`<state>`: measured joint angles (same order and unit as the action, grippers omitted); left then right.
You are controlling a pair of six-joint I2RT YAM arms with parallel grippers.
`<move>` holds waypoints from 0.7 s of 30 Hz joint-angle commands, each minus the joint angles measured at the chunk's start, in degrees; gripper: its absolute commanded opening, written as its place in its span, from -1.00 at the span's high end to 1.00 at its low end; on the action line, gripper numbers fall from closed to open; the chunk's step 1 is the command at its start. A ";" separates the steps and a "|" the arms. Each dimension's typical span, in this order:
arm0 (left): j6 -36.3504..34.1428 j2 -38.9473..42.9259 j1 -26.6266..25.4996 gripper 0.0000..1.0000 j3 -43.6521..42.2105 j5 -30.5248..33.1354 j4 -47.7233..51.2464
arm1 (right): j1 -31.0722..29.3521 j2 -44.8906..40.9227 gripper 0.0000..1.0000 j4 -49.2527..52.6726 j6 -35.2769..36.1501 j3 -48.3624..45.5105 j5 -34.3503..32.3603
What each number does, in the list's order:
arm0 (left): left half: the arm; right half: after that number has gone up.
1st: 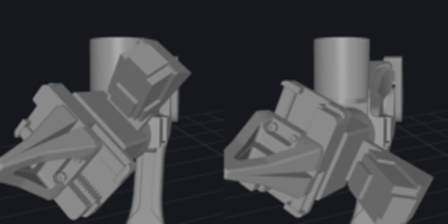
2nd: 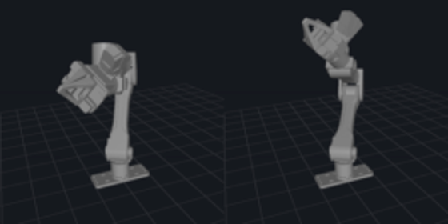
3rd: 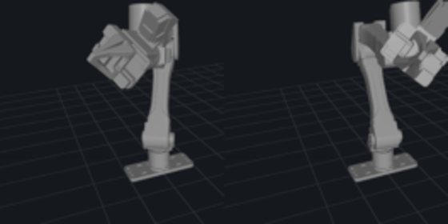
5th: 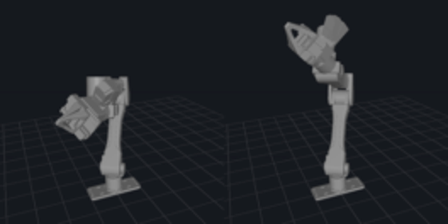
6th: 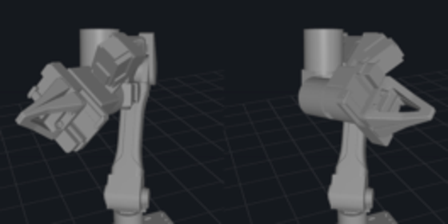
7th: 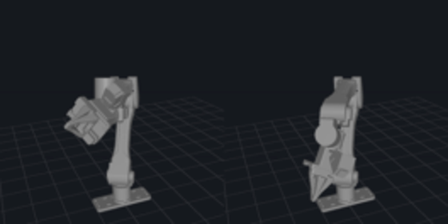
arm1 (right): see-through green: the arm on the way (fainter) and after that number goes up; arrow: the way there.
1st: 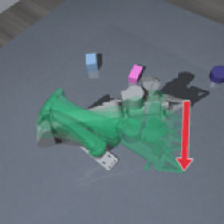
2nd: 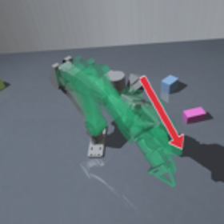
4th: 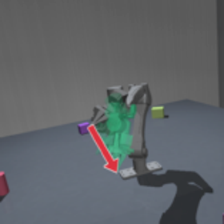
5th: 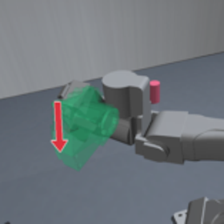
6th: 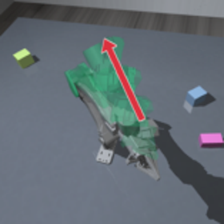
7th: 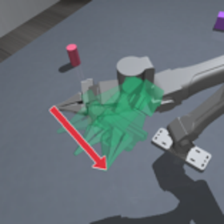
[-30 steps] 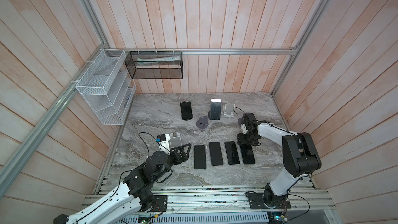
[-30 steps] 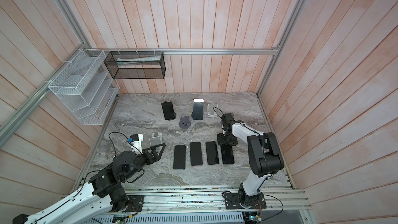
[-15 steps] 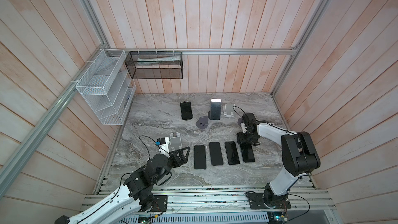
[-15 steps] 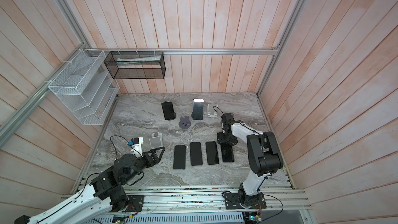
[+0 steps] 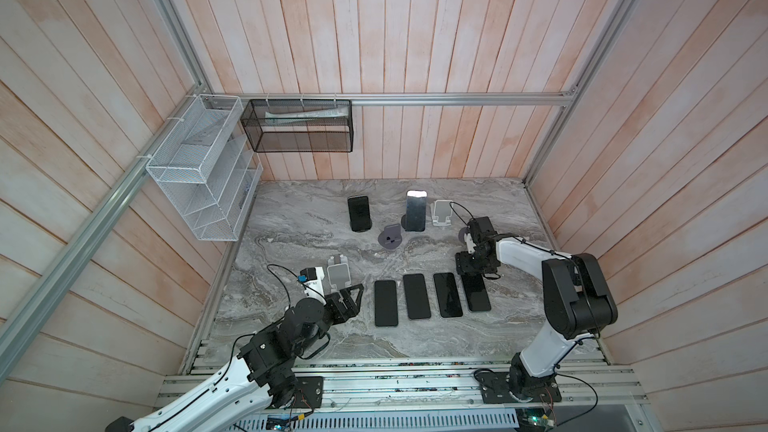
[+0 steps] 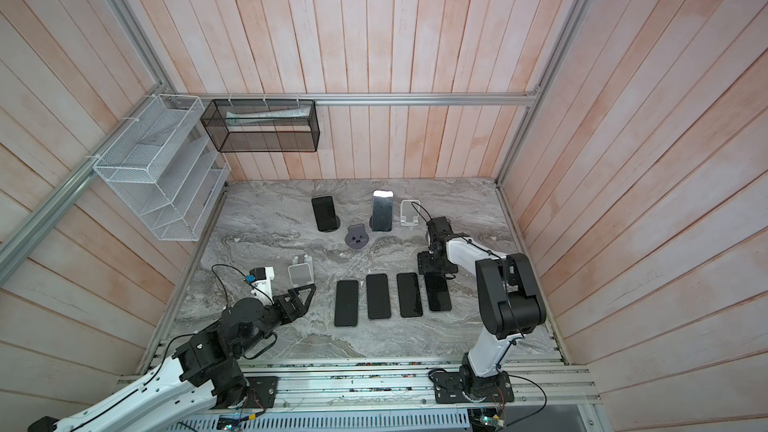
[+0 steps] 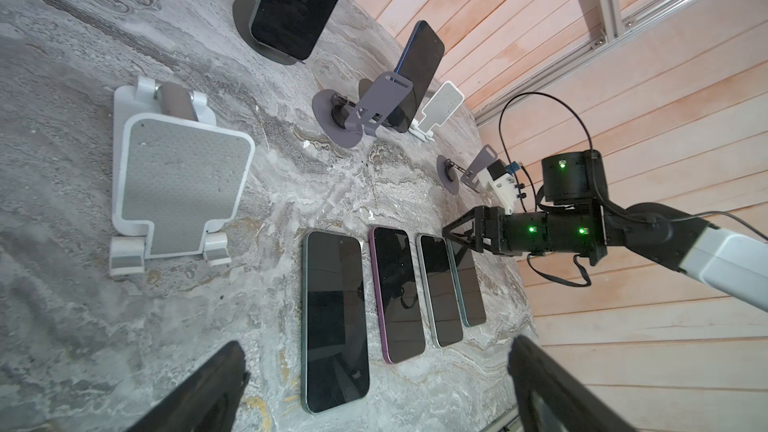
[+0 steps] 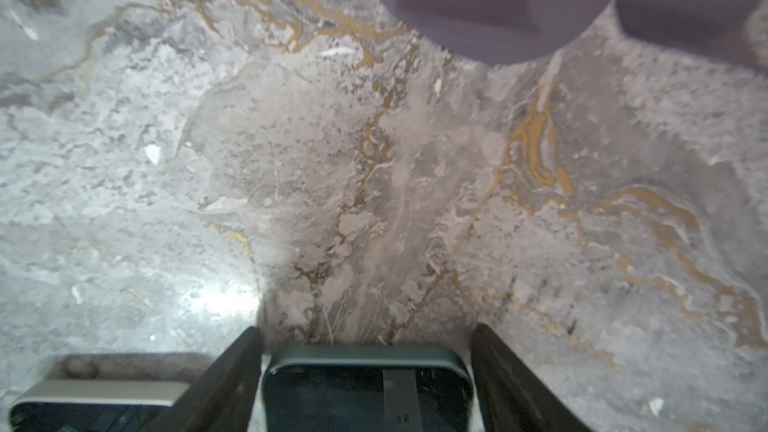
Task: Remove the phone from the phone stand
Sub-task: 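Raise the right gripper away from the row of flat phones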
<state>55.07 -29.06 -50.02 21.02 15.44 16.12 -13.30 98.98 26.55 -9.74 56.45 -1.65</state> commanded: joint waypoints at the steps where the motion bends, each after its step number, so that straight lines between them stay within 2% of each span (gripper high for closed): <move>1: -1.00 -0.42 0.26 -1.00 2.54 2.57 2.30 | 0.44 1.22 -0.60 2.52 -1.53 -1.65 0.90; 5: -1.28 -2.31 0.32 -1.00 6.14 8.02 7.10 | 0.14 -4.97 -0.68 3.00 -3.24 1.05 0.68; 8: -0.45 -5.56 0.27 -1.00 9.55 12.92 11.47 | -0.63 -9.86 -0.74 3.47 -4.77 2.61 -3.95; 13: -2.95 -12.87 0.36 -1.00 11.66 16.43 9.77 | -2.46 -19.64 -0.79 -0.54 -6.55 0.32 -7.35; 18: -3.38 -27.85 0.54 -1.00 21.41 21.51 15.99 | -3.99 -29.75 -0.82 -7.59 -8.57 -7.07 -4.27; 21: -2.93 -34.98 0.69 -1.00 24.38 24.06 18.34 | -4.15 -34.77 -0.84 -12.91 -9.96 -13.36 -0.71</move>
<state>52.73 -59.86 -49.76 42.94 34.50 29.65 -17.12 66.28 18.24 -17.32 47.68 -5.08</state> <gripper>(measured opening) 0.999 0.915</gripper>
